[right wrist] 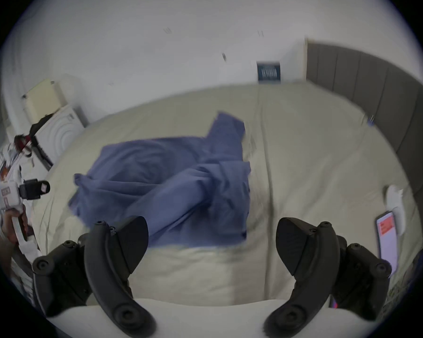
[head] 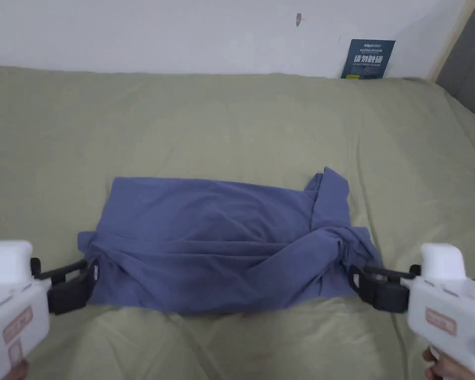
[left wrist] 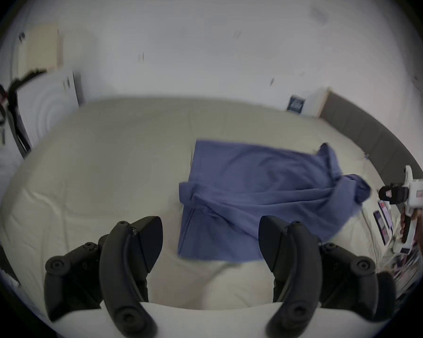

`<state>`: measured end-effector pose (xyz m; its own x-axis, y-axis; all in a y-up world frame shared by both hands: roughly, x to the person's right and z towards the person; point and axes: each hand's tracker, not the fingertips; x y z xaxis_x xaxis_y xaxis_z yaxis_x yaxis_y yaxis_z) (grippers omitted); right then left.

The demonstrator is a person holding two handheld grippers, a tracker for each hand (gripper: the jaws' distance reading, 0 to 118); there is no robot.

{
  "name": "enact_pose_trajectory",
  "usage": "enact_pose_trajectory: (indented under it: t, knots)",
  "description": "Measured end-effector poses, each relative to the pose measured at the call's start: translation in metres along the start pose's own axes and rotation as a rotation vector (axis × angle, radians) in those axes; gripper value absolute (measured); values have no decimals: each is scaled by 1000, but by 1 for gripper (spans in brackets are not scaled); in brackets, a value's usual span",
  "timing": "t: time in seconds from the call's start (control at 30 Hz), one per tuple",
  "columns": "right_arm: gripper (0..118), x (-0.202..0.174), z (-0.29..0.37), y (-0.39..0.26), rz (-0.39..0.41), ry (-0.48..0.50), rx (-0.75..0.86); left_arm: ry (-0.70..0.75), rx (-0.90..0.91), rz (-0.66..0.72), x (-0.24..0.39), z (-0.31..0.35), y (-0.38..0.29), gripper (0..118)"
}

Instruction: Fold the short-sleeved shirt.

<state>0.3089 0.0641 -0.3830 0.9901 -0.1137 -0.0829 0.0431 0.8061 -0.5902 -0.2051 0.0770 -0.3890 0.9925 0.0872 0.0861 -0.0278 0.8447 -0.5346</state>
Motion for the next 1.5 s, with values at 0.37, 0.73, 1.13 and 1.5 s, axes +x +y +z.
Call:
enact_pose_trajectory:
  t: [0.37,0.73,1.13,1.5]
  knots:
    - [0,-70,141,-61,-3,-85,379,47,127,11,14,105,-71,4]
    - [0,-69,127,-69,-33,-84,291,9,-231,-100,-41,-44,-65,106]
    - [0,-58,94,-54,-44,-106,220,-17,-341,-167,-37,-142,-39,90]
    - [0,-36,66,-49,4,-119,94,-81,-286,-102,-24,-116,-23,8]
